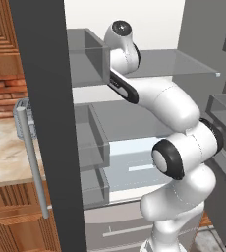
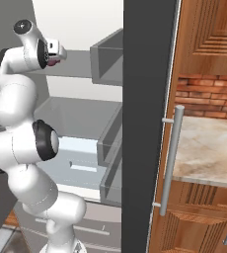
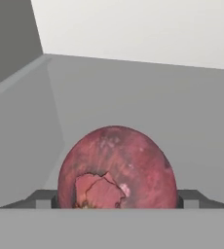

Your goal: Grab the onion and lime from the fridge, place them in the blender, close the lid, and turn on the blender to create a marinade.

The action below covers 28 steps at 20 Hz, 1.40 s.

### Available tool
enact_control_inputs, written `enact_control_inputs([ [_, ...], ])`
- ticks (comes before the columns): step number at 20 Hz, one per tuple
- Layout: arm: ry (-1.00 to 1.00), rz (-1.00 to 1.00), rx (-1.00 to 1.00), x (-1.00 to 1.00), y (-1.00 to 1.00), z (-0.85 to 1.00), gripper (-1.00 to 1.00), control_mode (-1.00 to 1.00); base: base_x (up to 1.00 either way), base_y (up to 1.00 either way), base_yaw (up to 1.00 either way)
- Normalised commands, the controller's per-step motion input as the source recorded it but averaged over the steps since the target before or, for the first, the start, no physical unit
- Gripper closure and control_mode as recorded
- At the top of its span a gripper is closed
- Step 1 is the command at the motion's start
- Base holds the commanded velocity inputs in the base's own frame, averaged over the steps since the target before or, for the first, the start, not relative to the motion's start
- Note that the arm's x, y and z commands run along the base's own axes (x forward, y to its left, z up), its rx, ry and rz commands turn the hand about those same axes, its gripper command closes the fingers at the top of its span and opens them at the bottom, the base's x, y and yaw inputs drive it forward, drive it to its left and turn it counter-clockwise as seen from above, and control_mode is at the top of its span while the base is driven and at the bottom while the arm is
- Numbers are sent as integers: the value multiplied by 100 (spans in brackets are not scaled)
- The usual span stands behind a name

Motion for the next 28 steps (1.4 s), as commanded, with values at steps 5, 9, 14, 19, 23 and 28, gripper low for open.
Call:
enact_control_inputs([
  [5, -15, 3, 0, -13, -4, -1, 100, -100, 0, 0, 0],
  [9, -16, 5, 1, -79, -37, 0, 100, -100, 0, 0, 0],
  [14, -12, 1, 0, -100, -68, 0, 100, -100, 0, 0, 0],
  [19, -14, 0, 0, -100, -51, 0, 100, -100, 0, 0, 0],
  [23, -7, -1, 0, -100, -12, -10, 100, -100, 0, 0, 0],
  [28, 0, -3, -1, -100, -6, -37, 100, -100, 0, 0, 0],
])
